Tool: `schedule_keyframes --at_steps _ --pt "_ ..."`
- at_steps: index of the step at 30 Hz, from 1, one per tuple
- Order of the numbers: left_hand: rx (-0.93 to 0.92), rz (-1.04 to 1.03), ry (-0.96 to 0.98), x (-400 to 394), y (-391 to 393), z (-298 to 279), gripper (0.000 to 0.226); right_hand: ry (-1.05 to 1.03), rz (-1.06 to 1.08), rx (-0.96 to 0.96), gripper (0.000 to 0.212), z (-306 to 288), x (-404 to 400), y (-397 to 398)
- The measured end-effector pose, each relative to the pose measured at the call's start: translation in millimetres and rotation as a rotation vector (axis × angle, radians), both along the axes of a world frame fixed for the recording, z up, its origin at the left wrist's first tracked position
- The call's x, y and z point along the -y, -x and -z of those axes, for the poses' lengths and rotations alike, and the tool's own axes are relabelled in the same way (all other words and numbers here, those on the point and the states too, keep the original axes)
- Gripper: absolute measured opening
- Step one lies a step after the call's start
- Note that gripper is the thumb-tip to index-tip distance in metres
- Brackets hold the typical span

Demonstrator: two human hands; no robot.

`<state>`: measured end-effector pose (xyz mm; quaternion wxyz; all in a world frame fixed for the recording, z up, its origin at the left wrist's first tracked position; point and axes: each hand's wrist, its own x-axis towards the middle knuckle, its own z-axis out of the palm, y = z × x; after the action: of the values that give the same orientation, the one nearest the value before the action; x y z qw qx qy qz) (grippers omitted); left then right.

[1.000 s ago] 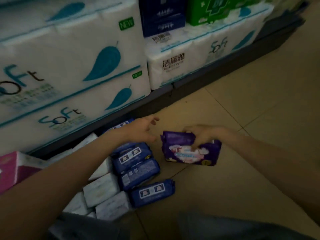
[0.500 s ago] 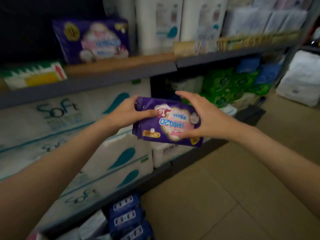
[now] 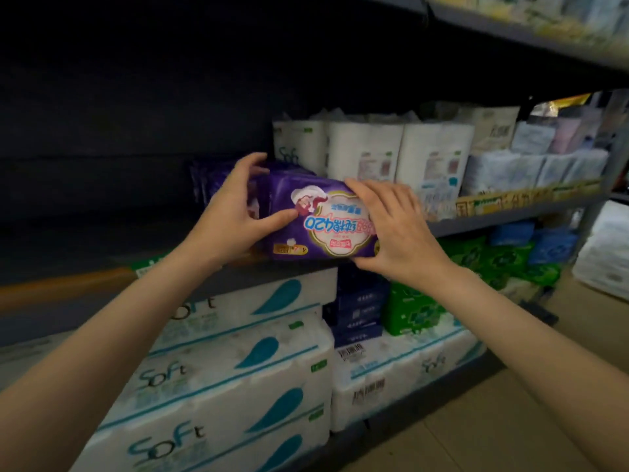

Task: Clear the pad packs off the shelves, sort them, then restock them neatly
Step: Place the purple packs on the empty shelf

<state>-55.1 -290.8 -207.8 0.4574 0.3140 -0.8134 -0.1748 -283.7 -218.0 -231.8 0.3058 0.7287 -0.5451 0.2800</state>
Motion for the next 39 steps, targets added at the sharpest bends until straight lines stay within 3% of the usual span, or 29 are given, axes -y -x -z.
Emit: schedule_keyframes --at_steps 3,9,13,20,24,25,27,30,33,36,39 --pt "0.12 -0.162 0.21 14.6 -21.7 -7.6 0.076 -0.053 -0.059 0.01 0.105 -23.0 35.2 -17.0" --pt "0.046 -0.209 0.09 30.3 -45.7 -14.0 0.063 -0.092 -0.151 -0.124 0.102 -53.6 59.8 -32.1" --pt "0.061 -0.231 0.109 37.4 -46.8 -17.0 0.057 -0.105 -0.173 -0.16 0.105 -61.6 67.5 -31.2" --pt "0.404 -0.432 0.283 45.6 -40.1 -22.2 0.055 -0.258 -0.077 -0.223 0.101 -48.8 91.2 -30.7" --pt "0.438 -0.416 0.291 47.0 -25.5 -30.0 0.042 -0.062 0.129 -0.191 0.102 -34.4 93.8 -29.8" --pt "0.389 -0.383 0.283 47.6 -22.8 -30.8 0.038 0.03 0.161 -0.081 0.1 -31.1 90.9 -27.9" --pt "0.206 -0.312 0.214 49.0 -16.9 -33.3 0.031 0.095 0.212 0.322 0.085 -32.3 80.2 -26.2" --pt "-0.098 -0.238 0.009 46.9 -7.1 -39.2 0.03 -0.069 0.149 0.973 0.045 -39.1 80.5 -26.5" --pt "-0.308 -0.205 -0.087 38.0 -0.1 -44.9 0.031 -0.256 -0.137 1.397 0.033 -46.3 78.5 -45.1" --pt "-0.376 -0.147 0.041 21.4 5.2 -44.8 0.03 -0.486 -0.524 1.768 0.045 -62.3 72.3 -59.7" --pt "-0.282 -0.013 0.253 11.6 1.1 -40.5 0.027 -0.391 -0.792 1.859 0.061 -72.1 73.8 -65.8"
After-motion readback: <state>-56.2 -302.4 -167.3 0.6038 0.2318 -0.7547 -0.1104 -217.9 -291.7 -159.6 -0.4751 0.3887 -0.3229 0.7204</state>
